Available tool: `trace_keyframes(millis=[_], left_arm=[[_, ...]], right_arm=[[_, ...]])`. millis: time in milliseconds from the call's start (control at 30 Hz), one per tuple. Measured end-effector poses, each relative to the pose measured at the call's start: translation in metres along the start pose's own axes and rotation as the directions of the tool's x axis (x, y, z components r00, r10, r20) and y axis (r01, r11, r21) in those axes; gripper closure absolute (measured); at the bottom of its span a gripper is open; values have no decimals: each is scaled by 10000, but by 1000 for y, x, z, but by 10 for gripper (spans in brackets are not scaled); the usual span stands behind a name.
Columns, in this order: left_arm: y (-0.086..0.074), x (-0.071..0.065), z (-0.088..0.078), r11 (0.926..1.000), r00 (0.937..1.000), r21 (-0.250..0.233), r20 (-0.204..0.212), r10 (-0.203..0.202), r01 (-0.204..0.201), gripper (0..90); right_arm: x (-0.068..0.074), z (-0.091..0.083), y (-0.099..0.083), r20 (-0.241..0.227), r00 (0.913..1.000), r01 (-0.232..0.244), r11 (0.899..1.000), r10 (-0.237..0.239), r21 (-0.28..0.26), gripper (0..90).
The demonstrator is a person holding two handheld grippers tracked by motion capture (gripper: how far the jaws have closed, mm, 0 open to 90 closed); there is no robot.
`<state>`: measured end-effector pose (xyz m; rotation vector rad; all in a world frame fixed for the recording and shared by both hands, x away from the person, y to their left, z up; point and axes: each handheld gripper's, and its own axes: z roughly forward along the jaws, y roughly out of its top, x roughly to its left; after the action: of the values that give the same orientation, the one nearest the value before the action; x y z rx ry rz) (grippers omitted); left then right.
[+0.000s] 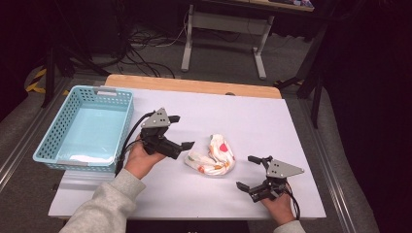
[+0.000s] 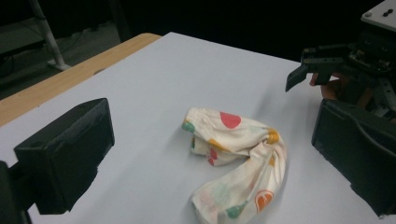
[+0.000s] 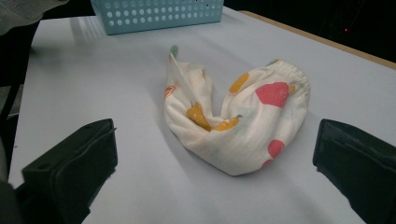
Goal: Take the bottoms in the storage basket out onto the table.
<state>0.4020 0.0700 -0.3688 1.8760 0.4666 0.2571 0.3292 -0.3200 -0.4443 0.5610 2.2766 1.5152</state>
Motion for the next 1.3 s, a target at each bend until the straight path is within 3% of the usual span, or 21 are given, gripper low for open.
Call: trace_keyframes(millis=[267,500,600,1300], left_arm=[[-19,-1,-14,9999,9999,108,-96,-60,61,2],[-39,-2,-20,9984,9994,429,-16,-355,355,2],[-47,-2,-22,9976,9984,404,6,-570,570,2],[-84,-9,-32,9962,9970,393,-18,-777,777,2]], right_arm=[[0,0,0,8,10000,-10,10000,10,15,5],[0,0,0,-2,10000,-16,10000,16,5,5],[0,0,0,-1,10000,-15,10000,15,6,5],[0,1,0,-32,10000,-19,10000,19,39,5]])
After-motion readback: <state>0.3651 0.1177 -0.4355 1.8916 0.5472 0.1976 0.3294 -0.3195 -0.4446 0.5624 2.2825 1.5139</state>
